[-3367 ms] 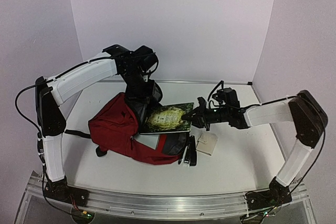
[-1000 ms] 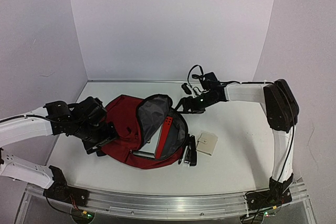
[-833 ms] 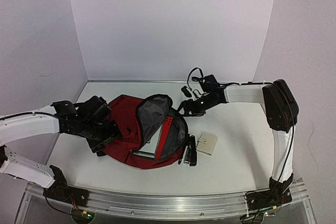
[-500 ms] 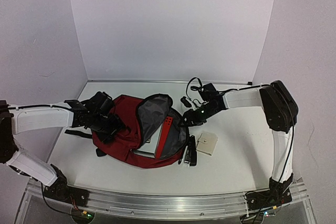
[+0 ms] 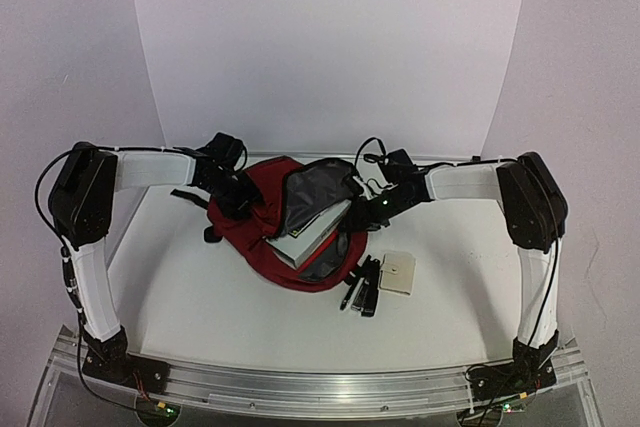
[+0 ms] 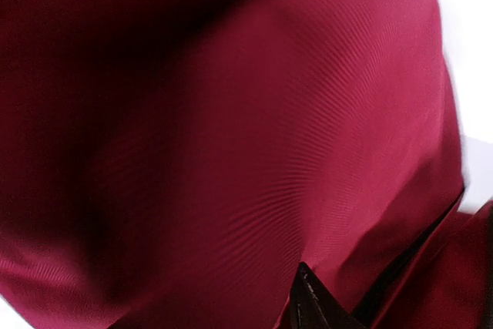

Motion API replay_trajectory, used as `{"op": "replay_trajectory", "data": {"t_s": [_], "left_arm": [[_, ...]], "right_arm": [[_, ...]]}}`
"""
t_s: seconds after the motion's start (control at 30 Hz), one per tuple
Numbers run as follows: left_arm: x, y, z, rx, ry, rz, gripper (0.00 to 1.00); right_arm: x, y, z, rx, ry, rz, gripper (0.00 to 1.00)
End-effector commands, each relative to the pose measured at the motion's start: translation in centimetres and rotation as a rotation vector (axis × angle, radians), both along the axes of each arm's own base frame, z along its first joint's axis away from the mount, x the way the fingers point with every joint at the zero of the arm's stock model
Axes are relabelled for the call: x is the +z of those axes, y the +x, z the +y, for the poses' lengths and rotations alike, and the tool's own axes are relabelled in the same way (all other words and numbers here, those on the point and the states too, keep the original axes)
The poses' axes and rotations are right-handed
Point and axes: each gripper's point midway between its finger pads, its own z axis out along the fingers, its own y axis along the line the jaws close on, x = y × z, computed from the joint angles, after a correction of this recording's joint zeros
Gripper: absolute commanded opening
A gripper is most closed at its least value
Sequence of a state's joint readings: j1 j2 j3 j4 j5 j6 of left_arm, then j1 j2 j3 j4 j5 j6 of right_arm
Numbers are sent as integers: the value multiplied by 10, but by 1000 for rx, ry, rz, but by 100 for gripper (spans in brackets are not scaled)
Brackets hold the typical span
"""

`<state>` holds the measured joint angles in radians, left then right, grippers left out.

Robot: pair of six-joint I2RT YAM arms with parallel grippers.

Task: Pack the student bag
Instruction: Adjust the student bag at the center of the board.

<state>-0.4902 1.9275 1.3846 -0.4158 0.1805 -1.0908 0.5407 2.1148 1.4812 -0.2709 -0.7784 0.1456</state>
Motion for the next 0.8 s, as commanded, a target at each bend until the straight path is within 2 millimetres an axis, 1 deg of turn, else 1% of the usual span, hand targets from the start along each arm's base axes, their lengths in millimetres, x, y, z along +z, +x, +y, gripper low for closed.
{"op": "replay_trajectory", "data": {"t_s": [0.0, 0.07, 0.1, 0.17, 0.23, 0.33, 0.37, 0.4, 0.43, 0.47, 0.5, 0.53, 0.57, 0.67, 0.73, 0.77], "left_arm": [[42, 46, 36, -33, 10, -143, 47], [58, 50, 43, -105, 64, -169, 51], [70, 53, 42, -147, 79, -189, 54], [91, 53, 31, -258, 69, -233, 65], [111, 50, 12, -355, -4, -285, 77], [129, 49, -8, -461, -71, -341, 90], [127, 49, -15, -489, -90, -336, 93], [130, 50, -22, -517, -102, -344, 96], [128, 50, -29, -546, -105, -338, 98], [123, 48, -37, -580, -105, -324, 99], [122, 49, -46, -609, -103, -323, 99], [117, 49, -55, -636, -100, -314, 98], [116, 49, -60, -652, -100, -308, 97], [103, 38, -83, -737, -119, -273, 87], [95, 24, -97, -807, -120, -254, 76], [91, 14, -104, -846, -119, -241, 70]], "right_arm": [[9, -13, 22, 65, 75, 47, 20], [13, -21, 29, 95, 90, 49, 19], [17, -24, 32, 112, 99, 44, 18], [28, -31, 35, 136, 120, 32, 23], [38, -33, 28, 133, 127, 18, 37], [50, -27, 3, 84, 131, 12, 57], [56, -22, -5, 62, 133, 7, 64], [63, -15, -16, 35, 135, -10, 69], [69, -7, -27, 4, 131, -29, 74], [75, 1, -38, -28, 126, -47, 79], [80, 10, -48, -56, 125, -63, 83], [86, 19, -60, -85, 126, -75, 86], [93, 27, -66, -101, 131, -86, 87], [117, 60, -94, -177, 136, -124, 89], [133, 75, -104, -215, 139, -158, 90], [137, 80, -110, -234, 137, -167, 91]]}}
